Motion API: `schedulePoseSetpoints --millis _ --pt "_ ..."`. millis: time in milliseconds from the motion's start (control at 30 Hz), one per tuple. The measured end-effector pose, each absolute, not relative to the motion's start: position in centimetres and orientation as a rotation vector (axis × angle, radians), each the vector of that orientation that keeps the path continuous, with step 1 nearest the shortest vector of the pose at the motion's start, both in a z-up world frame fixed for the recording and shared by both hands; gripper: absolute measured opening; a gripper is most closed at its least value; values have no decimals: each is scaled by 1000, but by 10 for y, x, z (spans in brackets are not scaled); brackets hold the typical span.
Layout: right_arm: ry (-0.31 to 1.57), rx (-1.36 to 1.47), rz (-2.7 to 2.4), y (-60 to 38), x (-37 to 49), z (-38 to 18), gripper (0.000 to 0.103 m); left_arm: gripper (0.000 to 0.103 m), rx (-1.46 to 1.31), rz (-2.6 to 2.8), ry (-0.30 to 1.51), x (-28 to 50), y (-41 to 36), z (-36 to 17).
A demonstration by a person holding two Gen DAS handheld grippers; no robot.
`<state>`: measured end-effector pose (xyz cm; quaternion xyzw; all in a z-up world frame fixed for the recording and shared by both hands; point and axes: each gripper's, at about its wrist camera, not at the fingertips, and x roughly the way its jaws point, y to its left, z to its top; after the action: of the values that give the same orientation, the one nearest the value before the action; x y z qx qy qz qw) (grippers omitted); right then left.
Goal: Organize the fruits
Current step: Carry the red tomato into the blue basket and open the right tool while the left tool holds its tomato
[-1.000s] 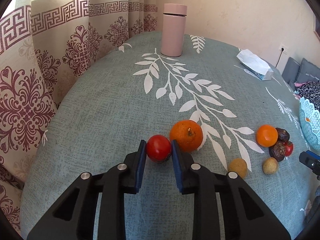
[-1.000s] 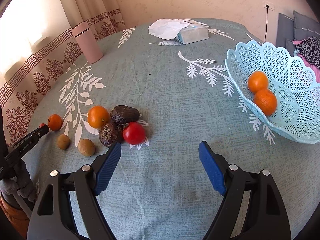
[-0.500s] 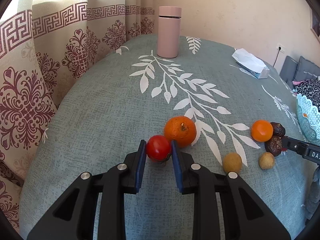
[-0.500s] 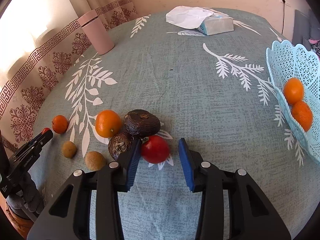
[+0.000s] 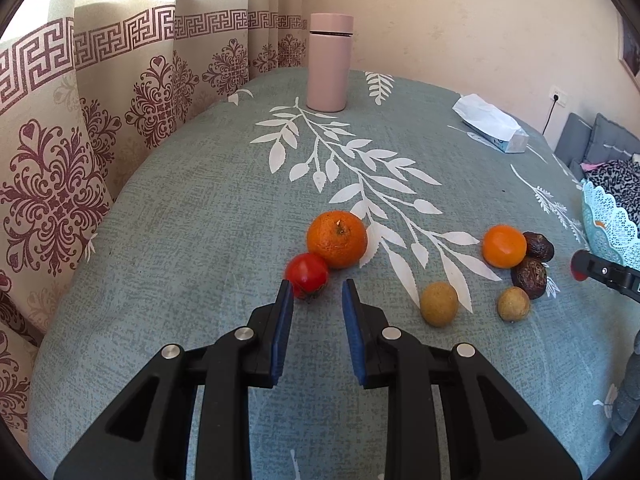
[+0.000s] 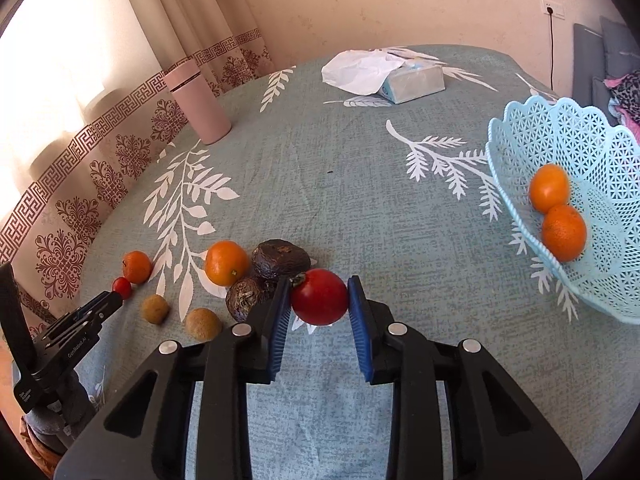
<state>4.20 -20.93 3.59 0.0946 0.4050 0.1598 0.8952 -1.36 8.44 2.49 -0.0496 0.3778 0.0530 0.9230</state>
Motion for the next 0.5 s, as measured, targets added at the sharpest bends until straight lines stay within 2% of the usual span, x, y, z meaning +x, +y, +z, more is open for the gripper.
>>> schedulePoseSetpoints --millis 333,500 --pt "708 215 217 -250 27 74 30 25 -128 122 781 -19 84 25" --pt "694 246 177 -264 28 80 30 26 -142 128 846 -3 89 18"
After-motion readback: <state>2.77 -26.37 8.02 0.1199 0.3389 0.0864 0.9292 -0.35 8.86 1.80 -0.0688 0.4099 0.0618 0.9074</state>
